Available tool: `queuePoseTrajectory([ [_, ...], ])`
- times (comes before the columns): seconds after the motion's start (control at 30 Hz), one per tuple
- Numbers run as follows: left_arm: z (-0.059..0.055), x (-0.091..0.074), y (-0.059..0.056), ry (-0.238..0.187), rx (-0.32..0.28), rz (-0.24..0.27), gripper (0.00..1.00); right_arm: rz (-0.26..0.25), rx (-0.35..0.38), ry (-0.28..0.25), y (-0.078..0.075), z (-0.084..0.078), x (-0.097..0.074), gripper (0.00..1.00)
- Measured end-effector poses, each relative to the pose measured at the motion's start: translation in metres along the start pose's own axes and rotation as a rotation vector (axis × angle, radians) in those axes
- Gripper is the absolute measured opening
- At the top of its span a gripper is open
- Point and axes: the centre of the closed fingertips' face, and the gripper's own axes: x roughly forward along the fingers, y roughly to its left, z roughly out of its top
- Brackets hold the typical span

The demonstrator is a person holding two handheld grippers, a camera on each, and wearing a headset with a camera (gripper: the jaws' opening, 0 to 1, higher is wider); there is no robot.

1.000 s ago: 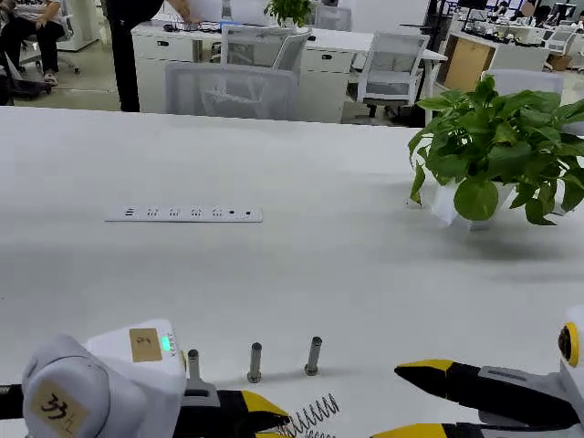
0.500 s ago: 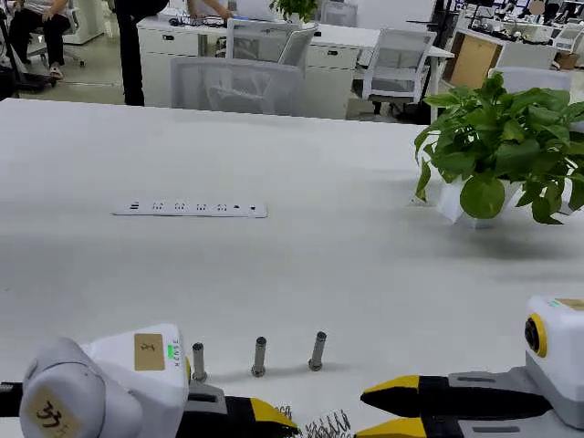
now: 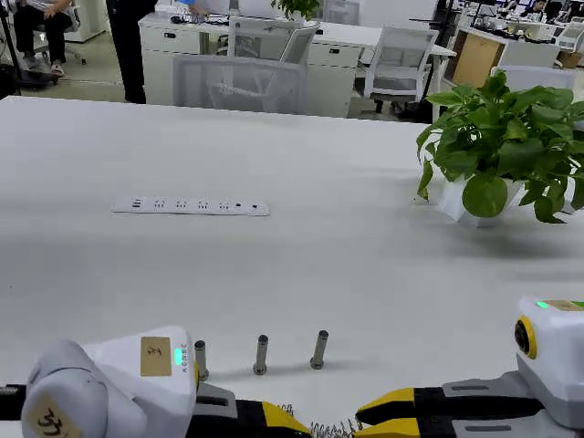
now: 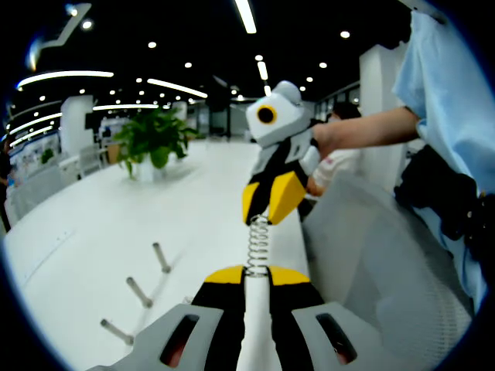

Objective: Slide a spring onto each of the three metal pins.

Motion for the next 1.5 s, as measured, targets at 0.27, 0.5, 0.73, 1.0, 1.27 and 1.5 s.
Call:
queuePoseTrajectory([
  [0.27, -0.001, 0.002, -0.001, 0.001, -0.004, -0.002, 0.1, -0.007, 0.002, 0.012, -0.001, -0.004, 0.0, 0.13],
  [0.5, -0.003, 0.002, -0.002, 0.009, -0.003, -0.005, 0.1, -0.004, 0.004, 0.022, 0.0, -0.006, 0.001, 0.12],
  [0.73, -0.005, 0.003, -0.001, 0.019, -0.01, -0.005, 0.1, -0.009, -0.011, 0.021, 0.002, -0.004, 0.002, 0.12],
  [1.0, -0.009, 0.006, -0.002, 0.043, -0.024, -0.009, 0.1, -0.027, -0.061, 0.035, 0.009, 0.001, 0.006, 0.12],
  [1.27, -0.011, 0.01, -0.004, 0.054, -0.039, -0.011, 0.1, -0.03, -0.1, 0.047, 0.014, 0.005, 0.011, 0.12],
  [1.5, -0.013, 0.012, -0.006, 0.057, -0.049, -0.014, 0.1, -0.025, -0.118, 0.053, 0.016, 0.006, 0.013, 0.12],
])
